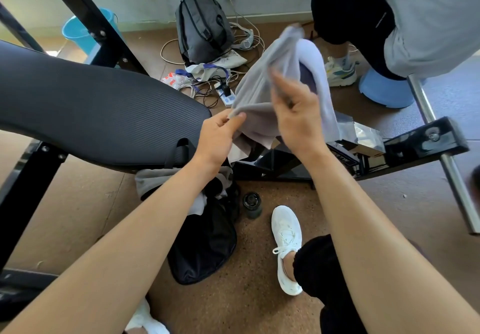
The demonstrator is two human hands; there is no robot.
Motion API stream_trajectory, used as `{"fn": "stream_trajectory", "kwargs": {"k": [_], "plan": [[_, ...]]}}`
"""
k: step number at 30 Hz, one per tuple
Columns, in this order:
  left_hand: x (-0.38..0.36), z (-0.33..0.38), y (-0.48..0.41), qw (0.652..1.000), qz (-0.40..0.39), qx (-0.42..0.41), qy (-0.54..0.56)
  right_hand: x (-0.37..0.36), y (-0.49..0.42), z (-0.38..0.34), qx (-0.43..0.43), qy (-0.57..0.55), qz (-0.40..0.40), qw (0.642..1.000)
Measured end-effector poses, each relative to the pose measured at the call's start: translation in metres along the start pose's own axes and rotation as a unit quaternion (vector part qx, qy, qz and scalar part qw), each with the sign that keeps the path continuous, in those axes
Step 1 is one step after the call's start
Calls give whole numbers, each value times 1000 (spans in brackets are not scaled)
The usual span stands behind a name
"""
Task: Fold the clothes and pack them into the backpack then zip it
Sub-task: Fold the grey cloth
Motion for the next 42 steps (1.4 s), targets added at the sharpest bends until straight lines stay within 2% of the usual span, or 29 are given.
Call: {"fn": "stream_trajectory", "kwargs": {"k": [3,5,7,10,13,16,19,21,23,26,29,32,34,37,39,40,42], "plan": [[4,12,5,997,-7,-7,81,-45,18,-12,65,165,-132,975],[0,11,4,991,-42,22,128,-62,28,-16,79,193,-166,964],[7,0,0,989,-7,58,137,-70,33,-19,77,180,-180,964],[36,-11,3,971,126,98,178,-76,42,-22,52,104,-212,970],[58,-19,14,938,165,129,275,-81,55,-25,-3,26,-252,967],[85,-21,35,950,156,152,226,-75,58,-24,-53,-20,-211,976],[106,-13,65,975,84,145,145,-68,58,-20,-71,-22,-147,986],[124,-13,88,981,56,135,124,-83,67,-20,-73,-10,-187,980],[138,-13,111,986,21,125,104,-108,85,-28,-59,-11,-271,961],[147,-15,144,989,-64,116,60,-148,121,-44,-65,-44,-401,913],[160,-17,168,985,-116,104,77,-187,163,-64,-49,-92,-520,847],[177,-18,186,979,-136,93,118,-218,198,-73,-40,-90,-592,800],[189,-24,194,975,-116,101,161,-234,212,-61,-26,-16,-621,783],[221,-45,202,970,-19,118,213,-244,224,-28,10,168,-658,734],[239,-64,205,966,24,134,220,-244,225,-10,14,240,-661,711],[249,-74,204,970,47,146,190,-244,223,-5,10,257,-660,706],[272,-93,199,979,99,172,35,-246,219,-5,12,270,-650,710]]}}
Point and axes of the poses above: each hand's wrist, its own y-axis away from the middle knuckle, its own x-axis out of the back of the hand, z = x × y, the point moved 10 cm from there along -y, towards the middle knuckle
